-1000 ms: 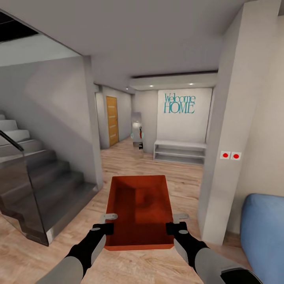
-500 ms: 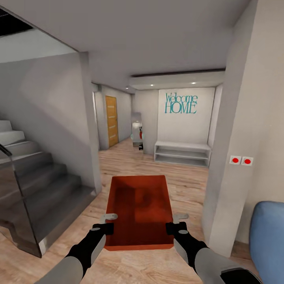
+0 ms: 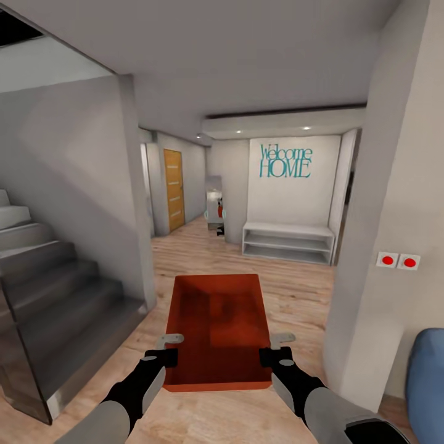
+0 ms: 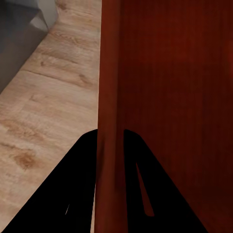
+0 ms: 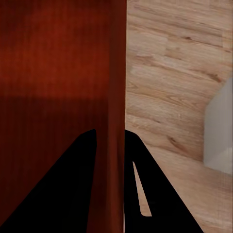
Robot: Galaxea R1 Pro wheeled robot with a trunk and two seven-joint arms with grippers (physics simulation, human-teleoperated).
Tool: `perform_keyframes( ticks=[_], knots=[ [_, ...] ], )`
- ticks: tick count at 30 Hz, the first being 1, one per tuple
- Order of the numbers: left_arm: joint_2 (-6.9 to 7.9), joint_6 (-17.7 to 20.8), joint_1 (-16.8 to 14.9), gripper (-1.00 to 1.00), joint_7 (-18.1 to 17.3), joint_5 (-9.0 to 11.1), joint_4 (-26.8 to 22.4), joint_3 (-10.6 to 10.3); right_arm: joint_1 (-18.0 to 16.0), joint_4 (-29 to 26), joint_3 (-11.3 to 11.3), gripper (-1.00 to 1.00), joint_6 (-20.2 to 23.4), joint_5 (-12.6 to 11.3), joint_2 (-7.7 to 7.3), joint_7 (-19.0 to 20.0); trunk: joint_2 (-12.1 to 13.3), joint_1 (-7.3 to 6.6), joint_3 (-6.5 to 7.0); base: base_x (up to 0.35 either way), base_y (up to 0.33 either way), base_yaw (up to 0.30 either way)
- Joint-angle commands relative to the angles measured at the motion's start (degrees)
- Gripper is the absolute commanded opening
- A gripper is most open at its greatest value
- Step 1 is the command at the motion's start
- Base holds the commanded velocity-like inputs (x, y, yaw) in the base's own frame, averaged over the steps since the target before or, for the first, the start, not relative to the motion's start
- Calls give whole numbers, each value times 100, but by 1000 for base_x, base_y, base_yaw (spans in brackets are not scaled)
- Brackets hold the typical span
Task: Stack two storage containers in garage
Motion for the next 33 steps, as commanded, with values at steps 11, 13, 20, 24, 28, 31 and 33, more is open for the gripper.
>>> perform_keyframes(
  ticks=[11,13,20,24,28,31,33],
  knots=[
    [37,47,0,-100,150,-29,5,226,-4,-15,-97,-100,-11,66,-1,-42,-4,5,-2,323,27,0],
    [38,49,0,-100,151,-30,5,225,-4,-14,-99,-100,-11,64,-5,-42,-4,5,-2,323,18,0],
    [37,50,0,-100,150,-26,5,226,-4,-16,-97,-100,-16,67,-6,-42,-4,5,-2,323,15,0],
    [40,50,0,-100,150,-25,5,226,-4,-10,-97,-100,-13,67,-6,-42,-4,5,-2,323,14,0],
    [44,50,0,-100,151,-27,5,226,-4,-15,-97,-100,-18,65,-7,-42,-4,5,-2,323,2,0],
    [42,50,0,-100,150,-30,5,226,-4,-14,-97,-100,-18,65,-8,-42,-4,5,-2,323,0,0],
    [43,50,0,-100,150,-29,5,226,-4,-14,-100,-100,-17,66,-11,-42,-4,5,-2,323,0,0]
  ],
)
